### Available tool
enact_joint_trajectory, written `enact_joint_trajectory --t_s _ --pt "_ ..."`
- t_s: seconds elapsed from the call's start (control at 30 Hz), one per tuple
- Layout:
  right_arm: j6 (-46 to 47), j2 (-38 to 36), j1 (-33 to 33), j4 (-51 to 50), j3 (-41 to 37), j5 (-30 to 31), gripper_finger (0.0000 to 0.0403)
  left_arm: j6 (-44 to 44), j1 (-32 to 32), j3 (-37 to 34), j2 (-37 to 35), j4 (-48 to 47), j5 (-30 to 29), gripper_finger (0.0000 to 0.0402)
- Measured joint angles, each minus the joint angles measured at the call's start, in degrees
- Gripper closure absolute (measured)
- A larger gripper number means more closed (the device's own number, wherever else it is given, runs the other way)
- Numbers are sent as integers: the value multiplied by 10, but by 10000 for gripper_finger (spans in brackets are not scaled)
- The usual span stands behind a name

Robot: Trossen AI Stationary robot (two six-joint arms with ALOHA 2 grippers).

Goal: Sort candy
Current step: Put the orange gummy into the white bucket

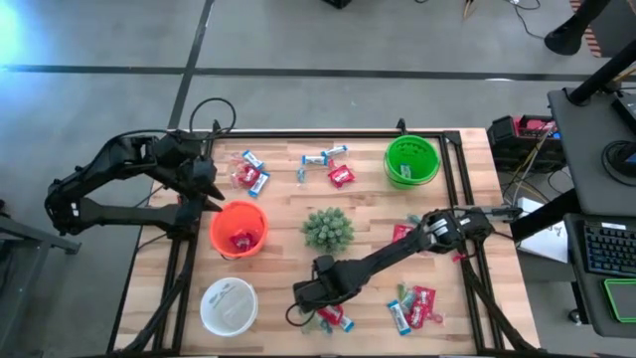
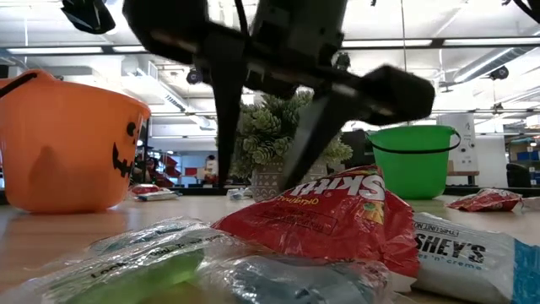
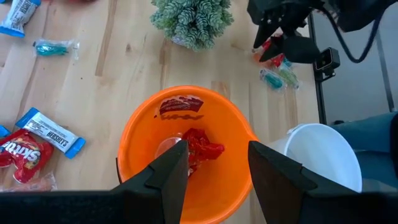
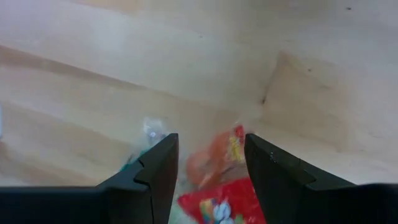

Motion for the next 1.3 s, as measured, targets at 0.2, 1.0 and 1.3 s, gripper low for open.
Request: enact_joint_trajectory --t_s 0.2,1.0,1.3 --pt "5 0 0 10 -16 -15 227 0 0 0 0 0 0 251" --pt "4 -2 1 67 -72 -49 297 13 0 0 0 0 0 251" --pt "-22 -2 1 58 -59 -46 387 11 0 0 0 0 0 251"
